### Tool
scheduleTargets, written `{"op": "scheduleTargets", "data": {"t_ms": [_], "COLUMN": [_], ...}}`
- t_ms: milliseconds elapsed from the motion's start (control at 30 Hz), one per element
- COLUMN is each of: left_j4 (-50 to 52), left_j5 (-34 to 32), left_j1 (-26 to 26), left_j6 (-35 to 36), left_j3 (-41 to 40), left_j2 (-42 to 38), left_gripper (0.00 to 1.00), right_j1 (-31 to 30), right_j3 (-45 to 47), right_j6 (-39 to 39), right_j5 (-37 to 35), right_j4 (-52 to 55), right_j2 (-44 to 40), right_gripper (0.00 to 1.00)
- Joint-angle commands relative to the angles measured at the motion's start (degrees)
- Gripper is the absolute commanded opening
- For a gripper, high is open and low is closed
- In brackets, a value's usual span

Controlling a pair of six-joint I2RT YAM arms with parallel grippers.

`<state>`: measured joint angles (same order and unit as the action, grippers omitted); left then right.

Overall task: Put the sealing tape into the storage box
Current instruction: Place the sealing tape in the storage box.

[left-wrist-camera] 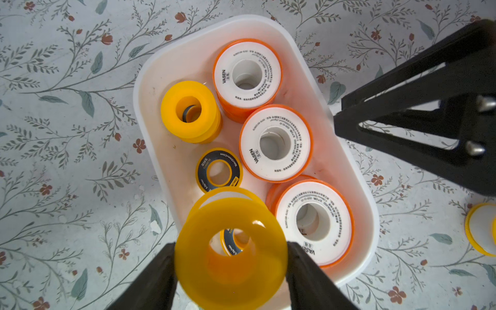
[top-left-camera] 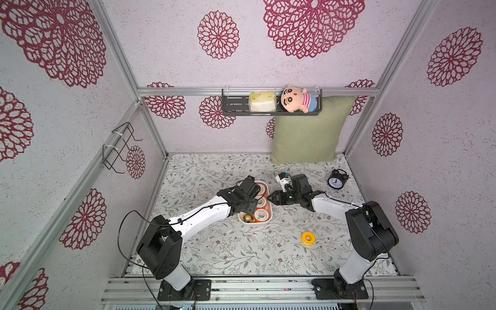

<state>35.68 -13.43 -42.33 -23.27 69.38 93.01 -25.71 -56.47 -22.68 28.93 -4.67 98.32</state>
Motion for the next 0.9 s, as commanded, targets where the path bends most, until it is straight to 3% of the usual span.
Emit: {"op": "scheduleTargets", "data": {"t_ms": [0,133,667,867], "left_j4": [0.0,0.0,-0.7,-0.5], "left_j5": [0.6,0.6,1.4,1.6], "left_j1": [0.7,1.2,2.8,3.2], "left_j6": [-0.4,-0.2,0.2,0.1], "left_j3": [0.8,1.6,3.3,4.2], "left_j2": [1.9,3.4,7.1,9.0], "left_gripper": [0.67,0.66,0.66,0.66], "right_j1": [0.0,0.0,0.0,-0.2], "right_j3": [-2.8,-4.5,-7.2,-7.2], "right_j6": [-1.9,-2.5,-2.3,-3.3], "right_j5": [-0.3,-1.9,-5.1,-4.5], "right_j4": [-1.2,0.1,3.7,2.4], "right_j2": [1.1,2.5,5.1,5.6], "right_gripper": [0.34,0.28,0.32,0.27]}}
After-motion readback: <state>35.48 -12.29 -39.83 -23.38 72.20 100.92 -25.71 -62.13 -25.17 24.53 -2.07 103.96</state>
